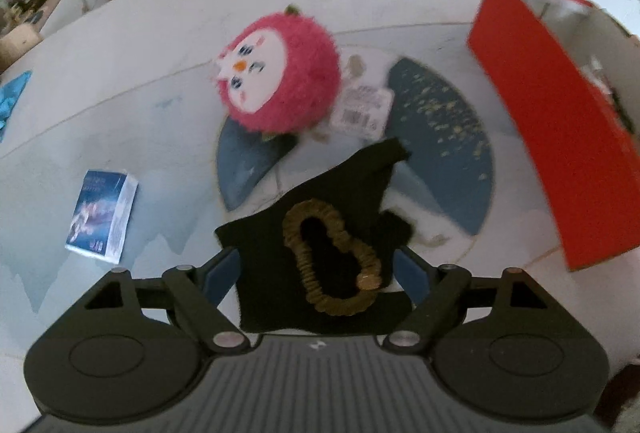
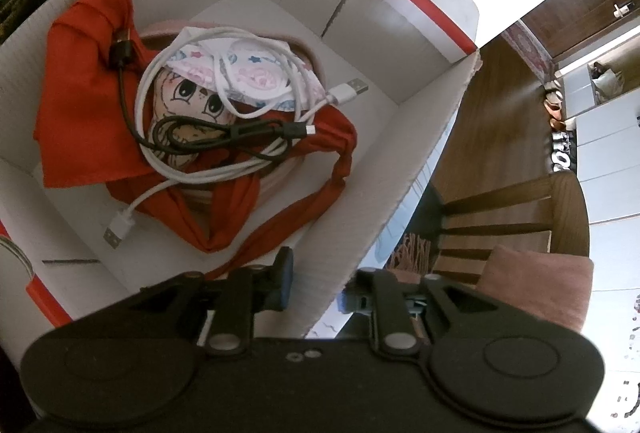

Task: Organize objects
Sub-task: 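Move the left tool back to the brown scrunchie on the black cloth, then close the left gripper on the brown scrunchie and lift it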

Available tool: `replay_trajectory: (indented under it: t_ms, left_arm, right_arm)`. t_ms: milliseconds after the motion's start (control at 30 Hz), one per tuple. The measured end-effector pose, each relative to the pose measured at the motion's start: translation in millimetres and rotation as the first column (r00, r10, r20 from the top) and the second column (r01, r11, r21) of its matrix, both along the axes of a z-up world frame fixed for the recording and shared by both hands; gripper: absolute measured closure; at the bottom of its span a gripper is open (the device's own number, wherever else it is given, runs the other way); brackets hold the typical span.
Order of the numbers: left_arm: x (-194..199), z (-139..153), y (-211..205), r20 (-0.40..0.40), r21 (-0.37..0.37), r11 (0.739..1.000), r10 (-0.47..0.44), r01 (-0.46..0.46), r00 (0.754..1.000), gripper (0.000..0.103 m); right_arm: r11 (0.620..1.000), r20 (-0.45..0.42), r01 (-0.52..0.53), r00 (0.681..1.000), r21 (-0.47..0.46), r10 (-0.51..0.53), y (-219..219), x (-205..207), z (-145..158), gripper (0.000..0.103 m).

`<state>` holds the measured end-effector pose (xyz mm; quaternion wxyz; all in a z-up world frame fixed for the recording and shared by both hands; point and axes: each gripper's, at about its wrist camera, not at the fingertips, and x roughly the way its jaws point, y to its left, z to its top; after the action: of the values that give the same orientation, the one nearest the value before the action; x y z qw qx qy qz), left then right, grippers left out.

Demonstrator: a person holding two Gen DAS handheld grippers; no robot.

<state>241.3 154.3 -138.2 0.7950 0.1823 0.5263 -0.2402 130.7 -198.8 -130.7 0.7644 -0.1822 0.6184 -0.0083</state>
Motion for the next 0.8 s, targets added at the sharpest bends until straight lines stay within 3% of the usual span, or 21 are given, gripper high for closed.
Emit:
replay_trajectory:
  t_ms: [233,267,333,533,800]
  left_arm:
    - [7,-21,8,-0.037,-0.011,0.996,0.086,-0.086,0.996,0.022]
    - [7,-22,8,-0.037,-0.016,0.996,0.092,-0.093,0.995,0.033]
    - [8,-22,10,-0.053,-0.034,0.993,0.112,-0.114,0.992,0.044]
    - [13,-23,11,-0.095,-0.057,0.989,0.129,-0.134,0.987,0.070]
    - [14,-30,9,-0.103,-0.030,0.987,0.154,-0.157,0.983,0.080]
  right_arm:
    - [1.000,-0.001,0.002,1.000,-0.007,-0.002,1,0,-1,0.082]
    - [1.000,-0.001,0.004,1.000,-0.005,-0.004,1,0,-1,0.082]
    - [1.000,-0.001,0.005,1.000,-0.004,-0.005,0,0,-1,0.082]
    - [1.000,-0.003,-0.001,1.000,-0.007,0.001,0,0,-1,0.082]
    - [1.000,-0.001,-0.005,1.000,-0.012,0.005,1,0,-1,0.082]
